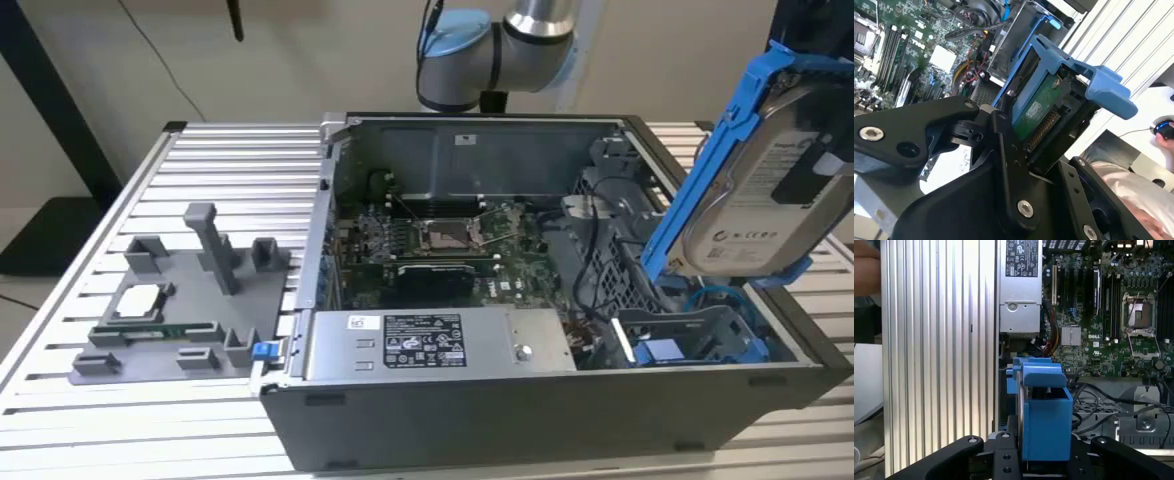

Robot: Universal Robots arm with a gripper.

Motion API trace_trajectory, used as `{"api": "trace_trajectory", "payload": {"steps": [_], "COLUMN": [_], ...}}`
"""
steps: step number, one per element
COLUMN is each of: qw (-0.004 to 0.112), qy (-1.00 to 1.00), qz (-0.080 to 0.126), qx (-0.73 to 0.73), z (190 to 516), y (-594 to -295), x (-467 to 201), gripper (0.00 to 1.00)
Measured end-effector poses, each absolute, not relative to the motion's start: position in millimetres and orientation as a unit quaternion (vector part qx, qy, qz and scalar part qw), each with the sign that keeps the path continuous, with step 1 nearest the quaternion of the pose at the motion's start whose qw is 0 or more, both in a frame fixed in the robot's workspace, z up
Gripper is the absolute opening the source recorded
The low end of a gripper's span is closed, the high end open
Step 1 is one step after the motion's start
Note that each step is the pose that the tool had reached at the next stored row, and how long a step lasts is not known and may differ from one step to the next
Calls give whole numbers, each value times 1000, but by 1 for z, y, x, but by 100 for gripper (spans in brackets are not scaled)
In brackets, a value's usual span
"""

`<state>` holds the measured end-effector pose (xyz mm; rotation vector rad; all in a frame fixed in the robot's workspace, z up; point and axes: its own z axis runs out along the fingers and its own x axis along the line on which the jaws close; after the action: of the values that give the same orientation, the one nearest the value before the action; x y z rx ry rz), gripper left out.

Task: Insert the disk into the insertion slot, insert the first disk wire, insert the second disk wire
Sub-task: 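Insert the disk into the insertion slot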

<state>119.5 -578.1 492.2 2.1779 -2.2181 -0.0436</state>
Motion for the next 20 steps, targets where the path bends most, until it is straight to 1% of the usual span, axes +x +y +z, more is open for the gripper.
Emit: {"api": "trace_trajectory", "payload": {"steps": [12,14,17,20], "qw": [12,10,4,4], "qy": [-713,-713,-713,-713], "qz": [-10,-12,-17,-17], "qx": [701,701,701,701], "z": [487,486,484,480], "y": [-578,-578,-578,-578], "x": [120,120,120,120], "gripper": [0,0,0,0]}}
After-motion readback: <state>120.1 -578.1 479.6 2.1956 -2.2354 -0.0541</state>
